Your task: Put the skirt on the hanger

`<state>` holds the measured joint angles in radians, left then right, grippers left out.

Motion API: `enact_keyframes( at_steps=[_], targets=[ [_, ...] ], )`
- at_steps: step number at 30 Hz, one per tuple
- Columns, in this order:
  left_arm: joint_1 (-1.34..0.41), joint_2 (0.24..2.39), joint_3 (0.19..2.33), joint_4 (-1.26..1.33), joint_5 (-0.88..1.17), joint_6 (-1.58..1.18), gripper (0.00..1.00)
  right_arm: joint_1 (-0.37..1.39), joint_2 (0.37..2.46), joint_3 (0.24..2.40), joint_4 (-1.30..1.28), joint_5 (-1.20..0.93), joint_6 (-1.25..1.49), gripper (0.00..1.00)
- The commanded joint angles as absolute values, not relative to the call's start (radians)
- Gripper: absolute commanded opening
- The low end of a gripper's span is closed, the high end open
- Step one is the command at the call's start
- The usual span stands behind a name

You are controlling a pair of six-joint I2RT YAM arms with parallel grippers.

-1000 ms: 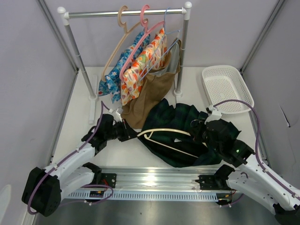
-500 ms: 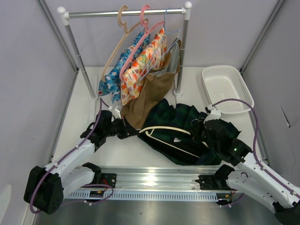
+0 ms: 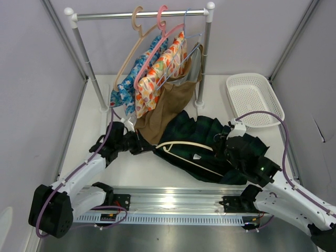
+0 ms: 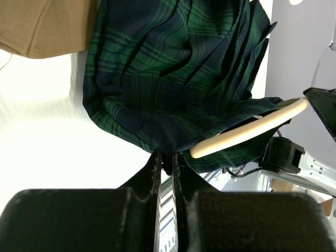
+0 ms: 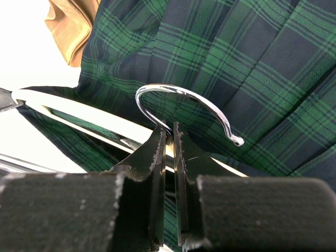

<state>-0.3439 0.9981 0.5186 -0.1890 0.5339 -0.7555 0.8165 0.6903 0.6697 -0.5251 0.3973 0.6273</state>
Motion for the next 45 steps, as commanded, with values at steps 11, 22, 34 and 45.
enact_keyframes(
  at_steps=[11,22,34,45],
  targets=[
    [-0.288,1.037,0.603,-0.149,0.509,-0.738,0.0,0.884,0.695,0.647,-0.594,0.537,0.598,0.0],
    [-0.284,1.052,0.652,-0.175,0.526,-0.724,0.0,0.919,0.709,0.644,-0.595,0.581,0.607,0.0],
    [-0.317,1.04,0.775,-0.321,0.526,-0.634,0.0,1.003,0.752,0.676,-0.563,0.669,0.591,0.0],
    [-0.373,0.894,0.707,-0.422,0.358,-0.699,0.0,1.117,0.756,0.719,-0.612,0.841,0.594,0.0]
  ],
)
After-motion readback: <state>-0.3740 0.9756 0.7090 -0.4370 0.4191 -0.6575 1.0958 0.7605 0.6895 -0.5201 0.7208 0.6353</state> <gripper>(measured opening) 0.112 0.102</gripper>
